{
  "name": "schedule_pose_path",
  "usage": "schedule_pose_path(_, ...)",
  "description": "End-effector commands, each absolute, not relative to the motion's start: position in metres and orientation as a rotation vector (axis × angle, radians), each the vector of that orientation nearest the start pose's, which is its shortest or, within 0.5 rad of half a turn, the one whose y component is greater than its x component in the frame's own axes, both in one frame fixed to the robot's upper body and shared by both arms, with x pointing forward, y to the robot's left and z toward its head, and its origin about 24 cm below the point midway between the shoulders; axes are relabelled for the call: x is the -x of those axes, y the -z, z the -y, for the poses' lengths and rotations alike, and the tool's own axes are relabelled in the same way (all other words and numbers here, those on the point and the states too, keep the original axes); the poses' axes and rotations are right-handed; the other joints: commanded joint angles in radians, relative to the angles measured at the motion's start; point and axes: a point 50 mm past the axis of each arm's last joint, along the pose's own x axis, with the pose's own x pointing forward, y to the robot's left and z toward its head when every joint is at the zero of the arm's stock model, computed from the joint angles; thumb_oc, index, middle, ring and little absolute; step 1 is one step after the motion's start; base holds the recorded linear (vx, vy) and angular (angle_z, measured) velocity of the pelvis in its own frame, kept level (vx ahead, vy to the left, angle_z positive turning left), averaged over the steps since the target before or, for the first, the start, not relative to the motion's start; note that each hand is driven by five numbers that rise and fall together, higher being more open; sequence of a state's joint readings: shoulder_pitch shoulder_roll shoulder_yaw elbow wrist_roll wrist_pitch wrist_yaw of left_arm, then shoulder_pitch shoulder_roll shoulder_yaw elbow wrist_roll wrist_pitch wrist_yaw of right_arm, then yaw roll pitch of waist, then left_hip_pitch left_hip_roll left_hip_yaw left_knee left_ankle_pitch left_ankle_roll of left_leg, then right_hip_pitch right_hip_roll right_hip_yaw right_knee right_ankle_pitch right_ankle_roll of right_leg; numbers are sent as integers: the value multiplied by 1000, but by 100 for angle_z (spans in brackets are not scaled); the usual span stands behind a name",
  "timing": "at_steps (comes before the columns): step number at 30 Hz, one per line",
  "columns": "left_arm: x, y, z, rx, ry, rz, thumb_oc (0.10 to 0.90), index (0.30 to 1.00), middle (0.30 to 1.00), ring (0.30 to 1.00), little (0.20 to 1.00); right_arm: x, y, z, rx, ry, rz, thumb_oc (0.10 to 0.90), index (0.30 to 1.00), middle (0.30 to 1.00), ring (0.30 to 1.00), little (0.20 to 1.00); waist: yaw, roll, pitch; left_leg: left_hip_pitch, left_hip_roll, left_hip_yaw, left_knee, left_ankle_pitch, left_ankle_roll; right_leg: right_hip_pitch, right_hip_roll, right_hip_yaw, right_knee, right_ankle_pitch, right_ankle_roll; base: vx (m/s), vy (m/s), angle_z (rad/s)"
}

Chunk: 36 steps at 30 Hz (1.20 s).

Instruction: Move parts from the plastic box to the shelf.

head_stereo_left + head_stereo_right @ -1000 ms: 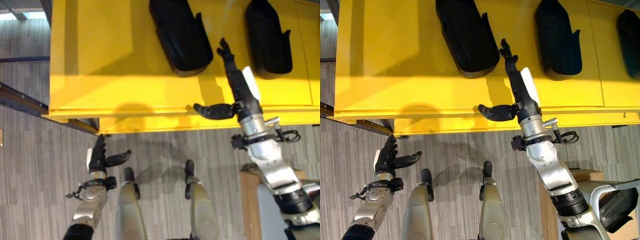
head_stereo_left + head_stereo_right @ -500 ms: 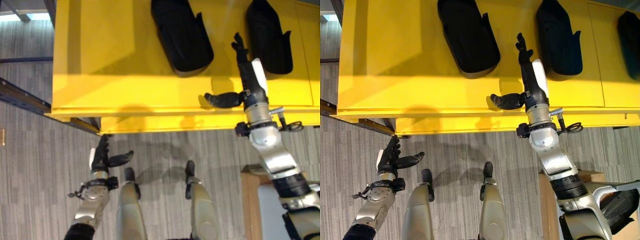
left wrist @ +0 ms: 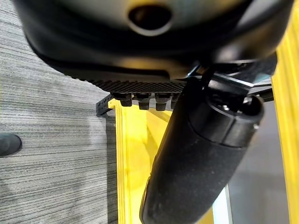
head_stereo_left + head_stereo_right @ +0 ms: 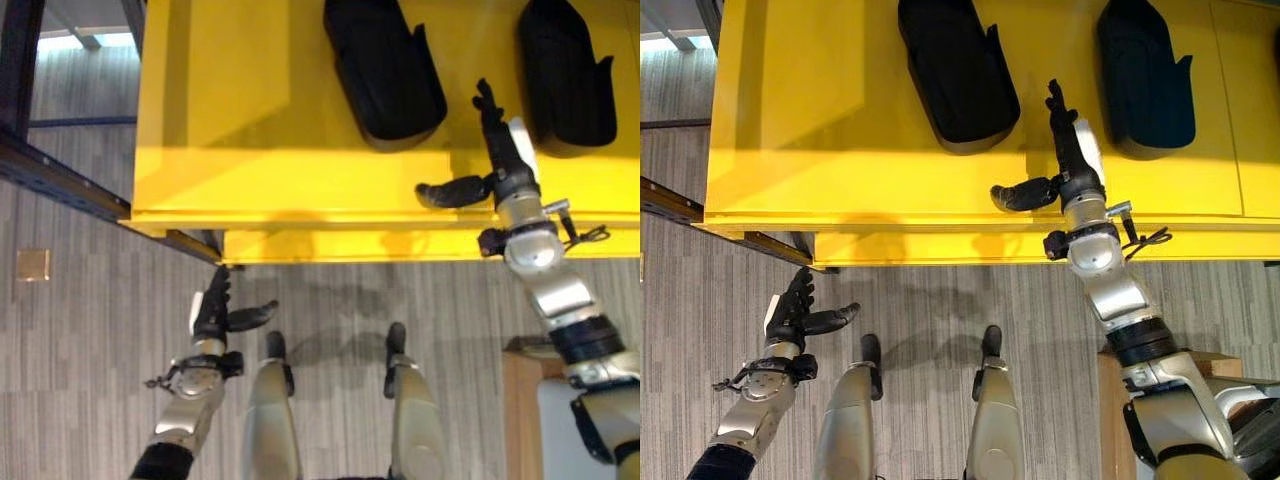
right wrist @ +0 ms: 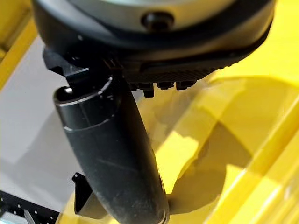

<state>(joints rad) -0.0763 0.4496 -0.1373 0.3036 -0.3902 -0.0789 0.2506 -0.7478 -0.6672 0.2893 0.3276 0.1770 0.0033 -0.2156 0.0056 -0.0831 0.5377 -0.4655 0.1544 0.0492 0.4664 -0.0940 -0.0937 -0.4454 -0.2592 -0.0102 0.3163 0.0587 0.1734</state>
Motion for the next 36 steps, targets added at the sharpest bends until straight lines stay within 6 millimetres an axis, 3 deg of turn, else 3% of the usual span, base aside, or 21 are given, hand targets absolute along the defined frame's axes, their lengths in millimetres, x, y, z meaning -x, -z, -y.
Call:
schedule_pose_path(1, -262, -45, -235, -88, -165, 12, 900, 1000, 1000, 1000, 1000, -360, -259, 190, 519, 12, 575, 900, 1000, 1000, 1000, 1000, 38, -3, -66, 54, 9, -24, -19, 10, -17, -18, -15, 23, 33, 44, 3, 0, 0, 0)
schedule_pose_path(14, -263, -42, -230, -50, -154, 5, 900, 1000, 1000, 1000, 1000, -374, -245, 179, 540, -57, 485, 900, 1000, 1000, 1000, 1000, 55, 11, -63, 42, 4, -35, -23, 18, -15, -23, -23, 10, 39, 44, 2, 0, 0, 0)
schedule_pose_path(26, -264, -39, -230, -38, -169, -7, 900, 1000, 1000, 1000, 1000, -371, -239, 161, 536, -140, 496, 900, 1000, 1000, 1000, 1000, 59, 0, -66, 40, 2, -39, -24, 19, -12, -14, -25, 5, 39, 42, 0, 0, 0, 0)
schedule_pose_path(36, -264, -41, -229, -38, -169, -1, 900, 1000, 1000, 1000, 1000, -366, -215, 155, 492, -179, 447, 900, 1000, 1000, 1000, 1000, 61, -7, -73, 45, 2, -43, -22, 16, -9, -4, -28, -1, 40, 41, 2, 0, 0, 0)
